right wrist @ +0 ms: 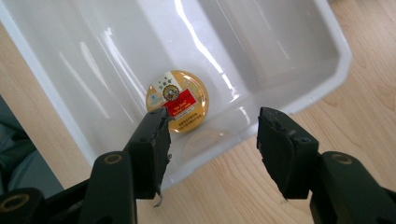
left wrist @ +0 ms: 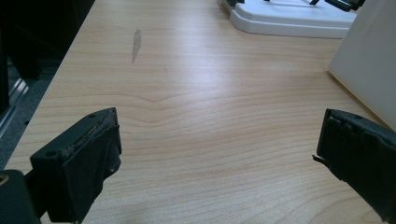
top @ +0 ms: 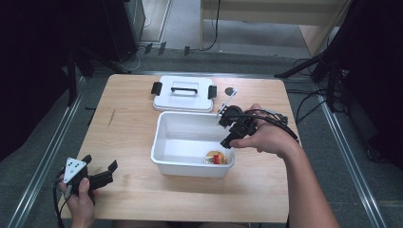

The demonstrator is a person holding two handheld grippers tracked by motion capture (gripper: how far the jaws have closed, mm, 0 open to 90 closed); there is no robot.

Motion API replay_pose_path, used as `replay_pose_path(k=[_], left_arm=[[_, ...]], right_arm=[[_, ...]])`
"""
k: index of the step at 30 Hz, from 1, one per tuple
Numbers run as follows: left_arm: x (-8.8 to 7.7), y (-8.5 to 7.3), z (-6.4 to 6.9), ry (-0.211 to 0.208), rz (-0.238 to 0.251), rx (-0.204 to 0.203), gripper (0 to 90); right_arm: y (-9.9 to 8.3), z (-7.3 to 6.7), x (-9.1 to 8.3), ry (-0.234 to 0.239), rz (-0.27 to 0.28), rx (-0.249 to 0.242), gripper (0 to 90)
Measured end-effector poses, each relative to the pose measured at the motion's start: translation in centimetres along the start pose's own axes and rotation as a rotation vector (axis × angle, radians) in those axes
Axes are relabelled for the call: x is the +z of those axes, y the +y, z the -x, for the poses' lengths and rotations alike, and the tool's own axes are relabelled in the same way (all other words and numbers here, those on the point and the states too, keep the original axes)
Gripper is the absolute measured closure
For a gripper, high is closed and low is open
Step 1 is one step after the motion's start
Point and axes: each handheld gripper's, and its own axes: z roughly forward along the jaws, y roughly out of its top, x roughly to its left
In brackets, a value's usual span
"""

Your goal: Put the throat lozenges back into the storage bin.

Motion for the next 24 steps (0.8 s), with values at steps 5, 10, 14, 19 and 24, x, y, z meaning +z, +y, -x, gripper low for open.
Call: replay_pose_path(k=[5, 10, 14, 19, 24], left_arm=[[0.0, 0.0, 0.0, 0.000, 0.002, -0.002, 0.2], [0.0, 0.0, 0.0, -0.001, 0.002, -0.004, 0.2], [0.0, 0.0, 0.0, -0.001, 0.001, -0.001, 0.2], [0.0, 0.0, 0.0, -0.001, -0.001, 0.003, 0.2], [0.0, 0.0, 0.0, 0.000, -0.002, 0.003, 0.2]], right_arm=[[-1.2, 0.7, -0.8, -0.015, 0.008, 0.025, 45.1], [-2.4, 1.3, -1.1, -0.028, 0.011, 0.057, 44.9], [-3.7, 1.9, -1.1, -0.029, 0.016, 0.085, 44.5], [-4.8, 2.3, -0.8, -0.029, 0.017, 0.107, 43.6], [-6.8, 3.0, 0.5, -0.045, 0.008, 0.138, 36.7]])
